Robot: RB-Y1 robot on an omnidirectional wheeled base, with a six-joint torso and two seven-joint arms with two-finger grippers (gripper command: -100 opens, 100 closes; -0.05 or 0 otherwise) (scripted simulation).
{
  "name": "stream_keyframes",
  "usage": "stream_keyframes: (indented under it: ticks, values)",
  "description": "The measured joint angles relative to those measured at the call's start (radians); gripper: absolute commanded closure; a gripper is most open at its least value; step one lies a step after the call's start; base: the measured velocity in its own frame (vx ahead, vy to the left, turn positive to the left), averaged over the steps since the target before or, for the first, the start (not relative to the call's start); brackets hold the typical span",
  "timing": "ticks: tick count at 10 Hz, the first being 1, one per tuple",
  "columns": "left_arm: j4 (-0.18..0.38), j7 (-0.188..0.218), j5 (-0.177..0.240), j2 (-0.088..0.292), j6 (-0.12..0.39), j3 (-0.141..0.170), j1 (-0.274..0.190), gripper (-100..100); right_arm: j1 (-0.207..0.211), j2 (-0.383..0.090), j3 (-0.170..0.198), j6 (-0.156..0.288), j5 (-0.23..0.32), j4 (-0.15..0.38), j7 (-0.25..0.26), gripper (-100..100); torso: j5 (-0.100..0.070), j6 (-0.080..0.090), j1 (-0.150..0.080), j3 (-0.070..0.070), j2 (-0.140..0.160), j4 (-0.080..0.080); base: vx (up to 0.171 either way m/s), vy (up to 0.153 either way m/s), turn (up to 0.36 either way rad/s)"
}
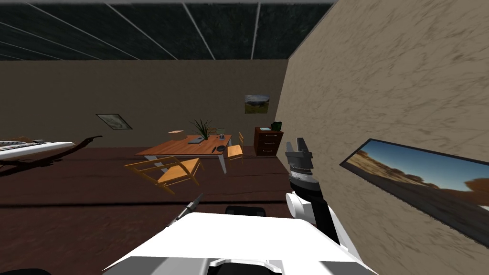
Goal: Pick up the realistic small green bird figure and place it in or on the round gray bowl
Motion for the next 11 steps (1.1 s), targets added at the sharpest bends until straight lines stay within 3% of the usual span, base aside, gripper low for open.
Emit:
stream_keyframes:
  ticks: [4, 7, 9, 11]
  values:
    - [0.106, 0.048, -0.057, 0.112, 0.012, -0.025, -0.004, -100, 0.000, 0.000, 0.000, 0.000, 0.000, 0.000, 0.000, 0, 0.001, 0.000, 0.003, -0.004, -0.007, -0.001, 0.161, 0.045, -0.092]
    - [0.192, 0.063, -0.089, 0.160, 0.003, -0.041, -0.007, -100, 0.000, 0.000, 0.000, 0.000, 0.000, 0.000, 0.000, 0, 0.000, 0.000, 0.001, -0.004, -0.006, -0.002, 0.180, 0.044, -0.090]
    - [0.295, 0.075, -0.124, 0.209, -0.017, -0.063, -0.021, -100, 0.000, 0.000, 0.000, 0.000, 0.000, 0.000, 0.000, 0, 0.001, 0.000, 0.003, -0.007, -0.013, -0.003, 0.266, 0.060, -0.111]
    - [0.316, 0.099, -0.151, 0.259, 0.002, -0.086, -0.013, -100, 0.000, 0.000, 0.000, 0.000, 0.000, 0.000, 0.000, 0, 0.000, 0.000, 0.002, -0.007, -0.012, -0.003, 0.219, 0.074, -0.077]
